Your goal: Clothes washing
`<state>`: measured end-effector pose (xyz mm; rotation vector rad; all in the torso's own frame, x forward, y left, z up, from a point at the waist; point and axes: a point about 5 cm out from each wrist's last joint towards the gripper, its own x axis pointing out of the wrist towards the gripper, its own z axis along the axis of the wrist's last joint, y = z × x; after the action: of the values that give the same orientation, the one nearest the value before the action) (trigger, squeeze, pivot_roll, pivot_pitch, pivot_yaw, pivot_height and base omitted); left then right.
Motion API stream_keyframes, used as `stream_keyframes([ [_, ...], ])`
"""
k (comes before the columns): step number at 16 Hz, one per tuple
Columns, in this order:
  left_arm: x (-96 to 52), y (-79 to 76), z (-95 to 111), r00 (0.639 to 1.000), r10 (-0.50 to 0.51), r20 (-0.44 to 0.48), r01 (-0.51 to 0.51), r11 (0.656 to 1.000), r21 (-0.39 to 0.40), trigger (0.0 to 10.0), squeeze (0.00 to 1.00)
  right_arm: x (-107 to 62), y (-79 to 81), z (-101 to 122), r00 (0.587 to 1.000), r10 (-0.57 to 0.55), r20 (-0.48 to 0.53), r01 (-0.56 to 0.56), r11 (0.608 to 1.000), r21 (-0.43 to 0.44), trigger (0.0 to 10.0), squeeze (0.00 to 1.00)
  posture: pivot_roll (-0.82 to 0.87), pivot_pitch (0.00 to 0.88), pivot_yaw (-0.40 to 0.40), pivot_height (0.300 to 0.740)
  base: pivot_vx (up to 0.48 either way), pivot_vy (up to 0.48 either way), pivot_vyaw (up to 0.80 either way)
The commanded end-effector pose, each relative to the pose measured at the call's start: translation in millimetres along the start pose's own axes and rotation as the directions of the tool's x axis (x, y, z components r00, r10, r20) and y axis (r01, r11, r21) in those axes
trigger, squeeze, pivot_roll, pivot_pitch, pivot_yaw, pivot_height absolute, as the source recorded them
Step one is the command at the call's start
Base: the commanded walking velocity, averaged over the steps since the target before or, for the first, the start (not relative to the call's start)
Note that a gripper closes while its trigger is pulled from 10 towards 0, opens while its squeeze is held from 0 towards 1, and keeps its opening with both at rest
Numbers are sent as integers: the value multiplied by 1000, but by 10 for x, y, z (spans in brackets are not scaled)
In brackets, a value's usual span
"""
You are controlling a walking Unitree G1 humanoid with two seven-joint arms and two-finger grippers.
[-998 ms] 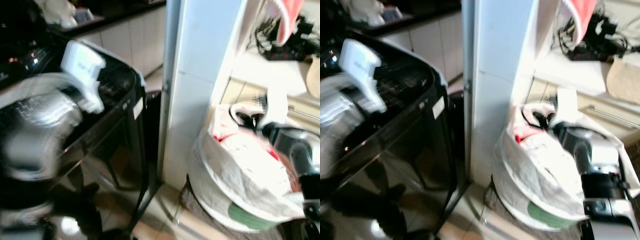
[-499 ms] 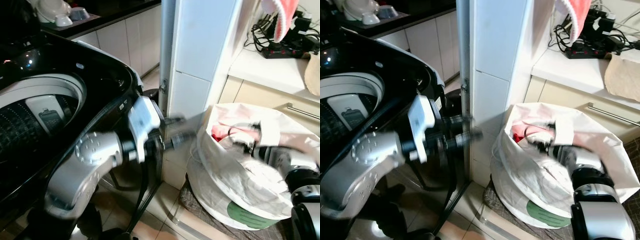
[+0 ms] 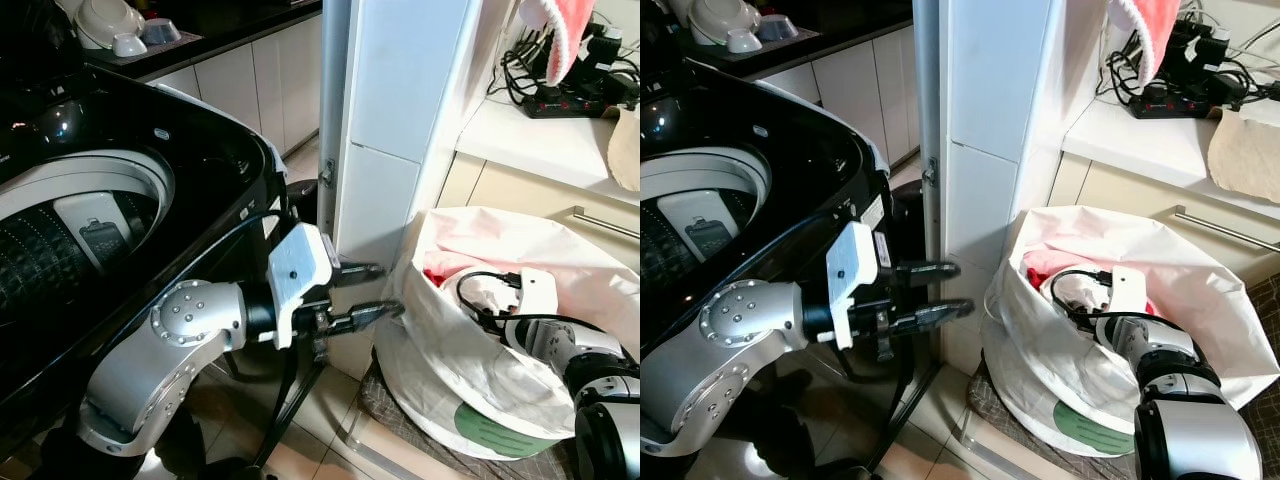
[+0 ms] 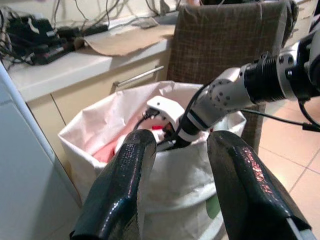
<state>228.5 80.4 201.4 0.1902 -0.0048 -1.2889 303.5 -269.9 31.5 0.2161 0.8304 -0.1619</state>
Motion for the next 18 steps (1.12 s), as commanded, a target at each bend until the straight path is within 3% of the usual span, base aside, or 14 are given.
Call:
stream_keyframes([
  [1,3,-35,12,1000,-25,-1,25,1000,0,10000,0,0,-35,-38,1000,-14,-21,15,1000,12,0,0,10,22,36,740,0,0,0],
  [12,-41,-19,3,999,-24,-27,24,1000,-12,10000,0,4,3,22,1000,1,6,-1,1000,20,0,0,9,17,32,740,0,0,0],
  [18,-53,-13,7,1000,-14,-20,14,1000,-11,10000,0,-18,10,130,998,32,63,-37,996,81,0,0,-1,5,36,740,0,0,0],
])
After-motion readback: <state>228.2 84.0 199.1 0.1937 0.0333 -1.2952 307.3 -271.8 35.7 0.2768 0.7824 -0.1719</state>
